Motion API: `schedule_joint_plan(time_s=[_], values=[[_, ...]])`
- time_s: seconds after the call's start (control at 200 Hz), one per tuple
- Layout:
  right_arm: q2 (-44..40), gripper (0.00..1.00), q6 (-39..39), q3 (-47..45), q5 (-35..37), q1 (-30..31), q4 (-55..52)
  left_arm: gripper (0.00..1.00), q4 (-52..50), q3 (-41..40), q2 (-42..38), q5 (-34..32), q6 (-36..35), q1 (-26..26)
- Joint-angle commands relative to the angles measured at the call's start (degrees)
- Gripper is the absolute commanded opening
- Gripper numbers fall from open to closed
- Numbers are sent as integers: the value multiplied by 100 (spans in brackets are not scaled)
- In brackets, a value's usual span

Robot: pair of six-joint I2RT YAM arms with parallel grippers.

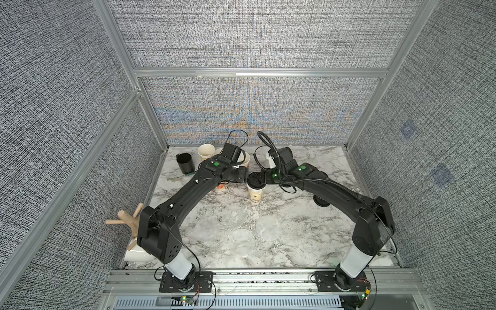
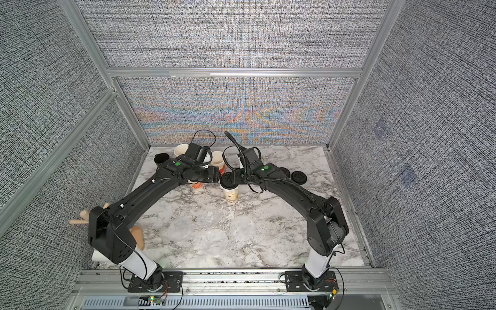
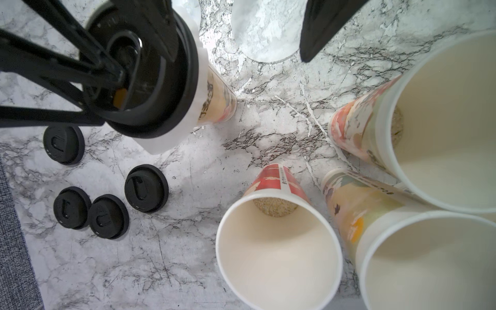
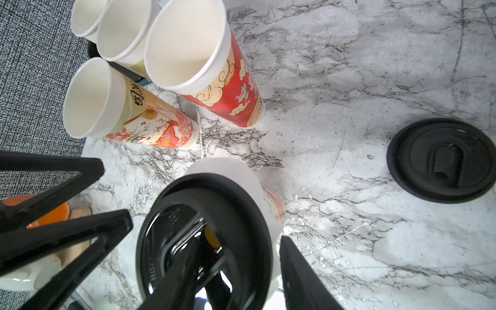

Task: Put the leak-proof paper on the milk tea cups
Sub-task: Secure the cup lid on the cup.

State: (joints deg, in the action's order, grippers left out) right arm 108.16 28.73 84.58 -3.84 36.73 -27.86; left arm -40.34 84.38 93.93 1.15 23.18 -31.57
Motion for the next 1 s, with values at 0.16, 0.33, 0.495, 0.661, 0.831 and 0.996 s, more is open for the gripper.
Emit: schedule_joint_plan(time_s=[0.16, 0.33, 0.495, 0.661, 0.831, 0.996], values=[[104, 50, -135, -42, 182, 1, -862, 73, 85, 24, 127, -128, 73, 9], [138, 49, -153, -7, 155, 6, -862, 74, 112, -18, 176, -31, 65, 10], [168, 49, -157, -1, 155, 8, -871, 73, 80, -44, 220, 72, 73, 10], [170, 49, -175, -10, 155, 10, -888, 73, 69, -187, 225, 156, 116, 7], [165, 49, -168, -80, 147, 14, -888, 73, 125, -550, 149, 181, 219, 6], [148, 49, -131, -229, 129, 20, -833, 72, 236, -1009, 39, 231, 323, 11]])
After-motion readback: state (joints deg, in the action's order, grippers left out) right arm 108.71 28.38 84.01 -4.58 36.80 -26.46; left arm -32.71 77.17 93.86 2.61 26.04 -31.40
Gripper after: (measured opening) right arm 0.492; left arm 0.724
